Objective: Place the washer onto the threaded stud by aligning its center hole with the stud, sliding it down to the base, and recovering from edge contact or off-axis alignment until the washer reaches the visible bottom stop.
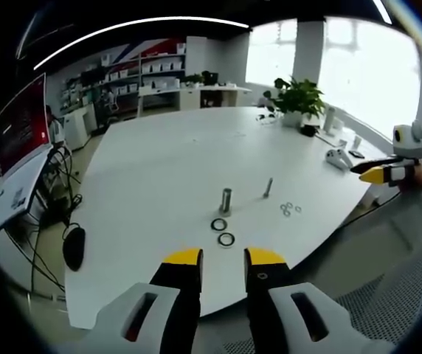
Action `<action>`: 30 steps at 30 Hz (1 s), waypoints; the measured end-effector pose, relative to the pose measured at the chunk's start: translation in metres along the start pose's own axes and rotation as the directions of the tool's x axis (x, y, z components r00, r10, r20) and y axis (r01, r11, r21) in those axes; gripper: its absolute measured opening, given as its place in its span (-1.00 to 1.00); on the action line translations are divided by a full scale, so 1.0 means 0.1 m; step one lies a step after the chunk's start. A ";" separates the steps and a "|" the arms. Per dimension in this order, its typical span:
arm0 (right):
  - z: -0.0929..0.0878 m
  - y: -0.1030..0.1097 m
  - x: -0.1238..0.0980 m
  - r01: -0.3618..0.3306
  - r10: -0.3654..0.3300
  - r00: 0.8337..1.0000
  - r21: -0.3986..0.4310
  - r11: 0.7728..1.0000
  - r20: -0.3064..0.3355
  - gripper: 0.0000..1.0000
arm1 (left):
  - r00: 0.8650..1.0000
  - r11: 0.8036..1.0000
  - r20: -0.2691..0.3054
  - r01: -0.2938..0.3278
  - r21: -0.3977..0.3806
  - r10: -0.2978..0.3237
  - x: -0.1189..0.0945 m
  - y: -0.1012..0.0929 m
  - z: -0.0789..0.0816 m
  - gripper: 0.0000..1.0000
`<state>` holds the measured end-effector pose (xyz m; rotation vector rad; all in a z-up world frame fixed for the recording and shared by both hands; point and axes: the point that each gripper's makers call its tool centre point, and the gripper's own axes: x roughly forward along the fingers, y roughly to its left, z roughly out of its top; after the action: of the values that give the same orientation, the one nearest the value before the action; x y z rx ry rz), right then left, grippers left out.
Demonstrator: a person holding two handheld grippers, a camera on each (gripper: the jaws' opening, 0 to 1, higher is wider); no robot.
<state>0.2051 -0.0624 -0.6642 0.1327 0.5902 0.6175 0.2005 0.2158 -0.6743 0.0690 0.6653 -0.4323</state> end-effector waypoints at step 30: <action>-0.01 -0.02 0.00 0.003 -0.003 1.000 0.008 1.000 -0.004 -0.14 | 1.000 1.000 -0.005 -0.007 -0.002 0.007 0.00 0.01 -0.01 -0.60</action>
<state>0.2054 -0.0637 -0.6655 0.1380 0.5966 0.6125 0.2006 0.2171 -0.6753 0.0705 0.6705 -0.4244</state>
